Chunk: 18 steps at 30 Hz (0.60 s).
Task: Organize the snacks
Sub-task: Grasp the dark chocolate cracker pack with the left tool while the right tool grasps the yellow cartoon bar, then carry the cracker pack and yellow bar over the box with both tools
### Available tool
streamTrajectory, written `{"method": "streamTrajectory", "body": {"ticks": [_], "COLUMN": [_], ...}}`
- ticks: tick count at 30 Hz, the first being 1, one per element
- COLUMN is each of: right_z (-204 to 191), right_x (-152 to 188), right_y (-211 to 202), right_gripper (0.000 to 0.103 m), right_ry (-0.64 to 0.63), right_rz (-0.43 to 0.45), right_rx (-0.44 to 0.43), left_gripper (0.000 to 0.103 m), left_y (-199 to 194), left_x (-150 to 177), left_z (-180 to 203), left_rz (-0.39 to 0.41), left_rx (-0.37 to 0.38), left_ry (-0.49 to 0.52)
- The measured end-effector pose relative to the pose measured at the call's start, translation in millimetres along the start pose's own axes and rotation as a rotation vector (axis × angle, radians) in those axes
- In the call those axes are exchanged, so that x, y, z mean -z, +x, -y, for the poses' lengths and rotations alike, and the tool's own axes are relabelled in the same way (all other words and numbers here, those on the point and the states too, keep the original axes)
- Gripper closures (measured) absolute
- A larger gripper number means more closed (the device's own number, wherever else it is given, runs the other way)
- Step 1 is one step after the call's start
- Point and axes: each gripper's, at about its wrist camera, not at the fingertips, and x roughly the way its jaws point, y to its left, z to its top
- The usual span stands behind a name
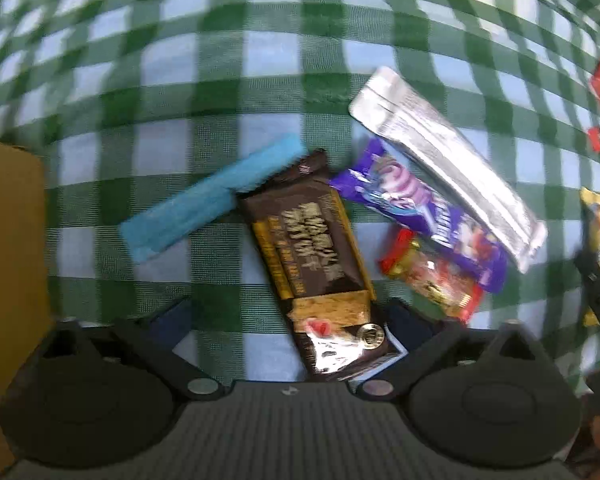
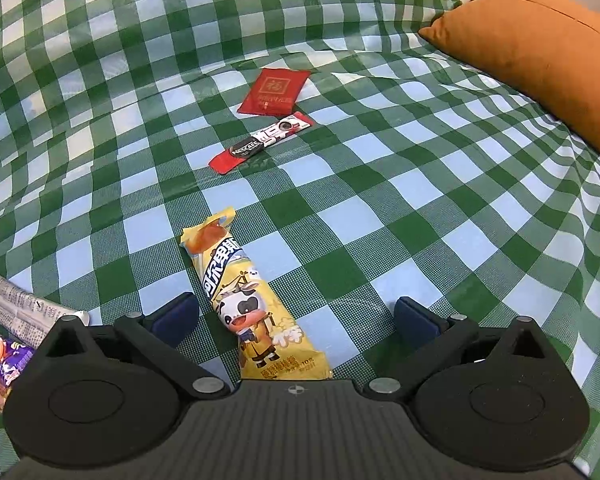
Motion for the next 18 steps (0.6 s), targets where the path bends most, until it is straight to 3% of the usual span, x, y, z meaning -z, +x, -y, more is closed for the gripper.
{"method": "streamTrajectory", "body": {"ticks": [1,2,3,4,5,10,18], "right_z": [-1,-1,-3,-7,-9,-18,-46], "right_x": [0,-1,0,-1,-2,-1,25], "right_y": [-4,-8,-16,-21,-24,-66,-192], "right_gripper": [0.004,0.025,0.042,0.065,0.077,0.082,0.082], "right_ry": [-0.007,-0.012,-0.024,-0.053,-0.077,-0.076,-0.041], "right_rz": [-0.012,-0.010,0.013,0.022,0.013,0.044,0.129], "right_rx": [0.001,-0.005,-0.004,0.001,0.000,-0.033,-0.192], "left_gripper": [0.049,0.058,0.060,0.060,0.060,0.060,0.060], "left_y": [-8,-16,-22,-27,-34,-78,-171], "left_x": [3,5,6,8,11,40,134], "left_z": [-5,-8,-10,-12,-15,-34,-93], "left_rz": [0.028,0.058,0.069,0.081,0.097,0.143,0.290], "left_rx": [0.002,0.020,0.027,0.044,0.055,0.109,0.200], "left_ry": [-0.026,-0.036,-0.027,-0.021,-0.015,0.043,0.149]}}
